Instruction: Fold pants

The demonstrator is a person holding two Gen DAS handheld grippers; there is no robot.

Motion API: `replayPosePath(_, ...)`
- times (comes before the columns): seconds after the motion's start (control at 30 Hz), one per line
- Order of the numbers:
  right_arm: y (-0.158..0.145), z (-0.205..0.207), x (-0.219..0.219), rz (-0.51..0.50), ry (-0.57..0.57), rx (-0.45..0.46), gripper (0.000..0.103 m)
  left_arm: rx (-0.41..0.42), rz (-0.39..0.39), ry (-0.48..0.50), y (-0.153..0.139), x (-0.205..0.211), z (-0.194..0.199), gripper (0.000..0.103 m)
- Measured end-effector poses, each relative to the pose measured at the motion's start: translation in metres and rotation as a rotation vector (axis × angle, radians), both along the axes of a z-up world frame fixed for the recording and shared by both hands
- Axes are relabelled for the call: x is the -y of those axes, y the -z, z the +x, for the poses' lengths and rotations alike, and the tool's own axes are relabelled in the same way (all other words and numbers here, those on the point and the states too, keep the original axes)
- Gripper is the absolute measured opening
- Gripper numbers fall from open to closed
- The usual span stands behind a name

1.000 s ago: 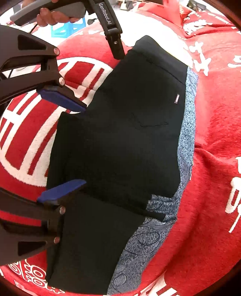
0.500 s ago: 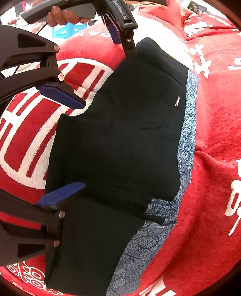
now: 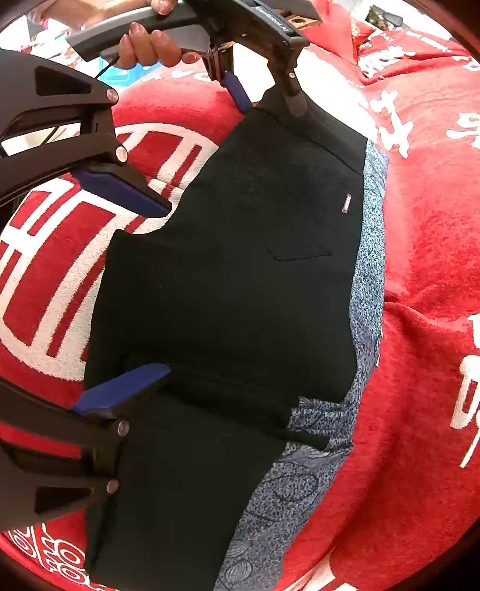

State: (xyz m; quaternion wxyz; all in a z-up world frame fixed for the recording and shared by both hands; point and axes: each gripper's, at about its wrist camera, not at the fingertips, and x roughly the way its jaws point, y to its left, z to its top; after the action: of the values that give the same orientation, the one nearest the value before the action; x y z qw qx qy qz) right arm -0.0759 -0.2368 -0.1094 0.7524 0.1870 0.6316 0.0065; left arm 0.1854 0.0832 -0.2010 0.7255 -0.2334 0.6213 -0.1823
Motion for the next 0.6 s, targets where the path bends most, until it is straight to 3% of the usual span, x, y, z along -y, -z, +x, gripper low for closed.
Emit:
replayPosePath(0.27, -0.002, -0.003, 0.003, -0.004, -0.002, -0.002, 0.084, 0.024, 0.019, -0.016, -0.001, 0.013, -0.003, 0.101)
replayPosePath(0.47, -0.002, -0.002, 0.001, 0.002, -0.002, 0.0, 0.084, 0.071, -0.017, 0.006, -0.026, 0.033, 0.0, 0.101)
replayPosePath(0.6, -0.002, -0.001, 0.001, -0.002, -0.005, -0.001, 0.084, 0.009, 0.034, 0.01, -0.002, 0.034, 0.006, 0.101)
